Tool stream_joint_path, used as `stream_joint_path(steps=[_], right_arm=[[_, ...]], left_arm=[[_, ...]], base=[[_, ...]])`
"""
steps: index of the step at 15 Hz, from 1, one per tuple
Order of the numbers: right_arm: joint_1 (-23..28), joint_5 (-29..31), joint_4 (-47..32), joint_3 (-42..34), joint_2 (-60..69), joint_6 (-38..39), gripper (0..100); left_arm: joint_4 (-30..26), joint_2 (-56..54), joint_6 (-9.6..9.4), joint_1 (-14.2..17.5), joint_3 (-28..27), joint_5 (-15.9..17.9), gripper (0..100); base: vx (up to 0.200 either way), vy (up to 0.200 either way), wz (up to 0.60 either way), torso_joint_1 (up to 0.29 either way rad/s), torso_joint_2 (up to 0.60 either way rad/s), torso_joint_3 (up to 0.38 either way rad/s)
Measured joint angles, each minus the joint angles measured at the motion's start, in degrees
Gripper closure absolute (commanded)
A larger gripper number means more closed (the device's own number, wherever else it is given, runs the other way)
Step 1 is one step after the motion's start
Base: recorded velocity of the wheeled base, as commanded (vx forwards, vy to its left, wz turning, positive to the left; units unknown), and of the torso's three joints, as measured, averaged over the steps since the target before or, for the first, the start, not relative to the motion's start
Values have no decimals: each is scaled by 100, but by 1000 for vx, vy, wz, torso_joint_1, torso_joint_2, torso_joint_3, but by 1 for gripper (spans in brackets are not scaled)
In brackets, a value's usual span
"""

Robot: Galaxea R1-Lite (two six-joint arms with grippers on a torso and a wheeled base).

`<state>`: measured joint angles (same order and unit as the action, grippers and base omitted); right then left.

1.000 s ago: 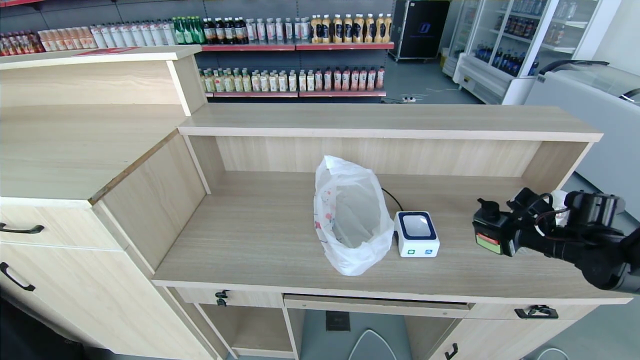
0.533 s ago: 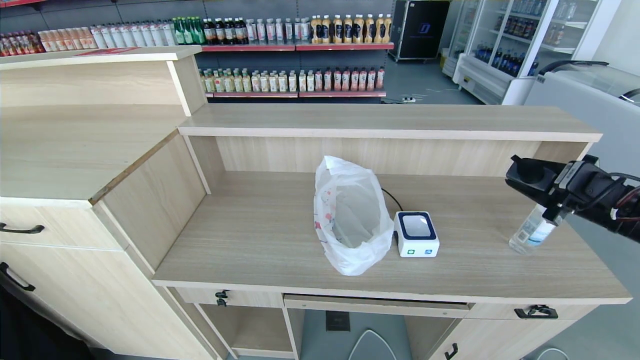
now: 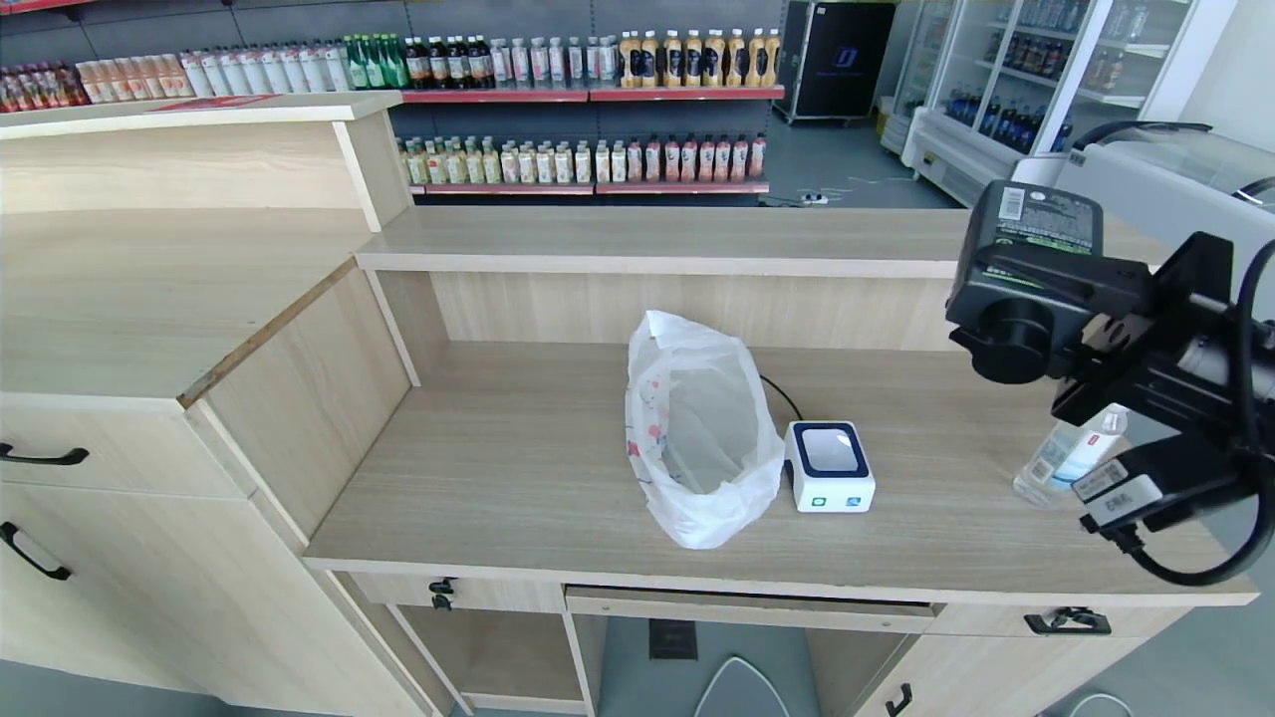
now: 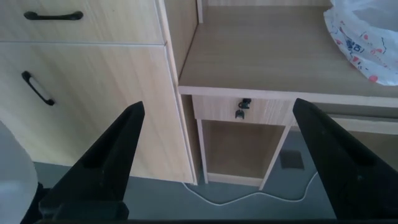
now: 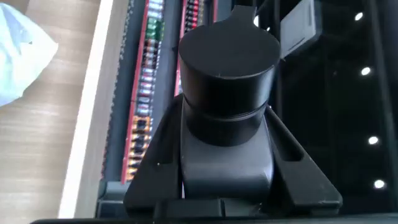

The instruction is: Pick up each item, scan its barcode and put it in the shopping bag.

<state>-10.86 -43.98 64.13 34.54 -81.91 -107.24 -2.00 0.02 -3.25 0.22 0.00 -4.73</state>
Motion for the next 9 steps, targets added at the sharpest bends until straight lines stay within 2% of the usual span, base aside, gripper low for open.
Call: stream_joint_path(steps=[2,5,9], right_arm=[[-925,17,71,-271,112,-1002,100],[-1794,323,68,-789,263,-2214,100],[-2582,534,27,-887,466,-2844,100]], left_arm=[[-2,0,-2,2,0,0,0],[-2,0,-5,2,0,2,0],[0,0,-5,2,0,0,0]], base=[[0,0,0,0,0,0],[0,0,0,0,0,0],[0,0,0,0,0,0]])
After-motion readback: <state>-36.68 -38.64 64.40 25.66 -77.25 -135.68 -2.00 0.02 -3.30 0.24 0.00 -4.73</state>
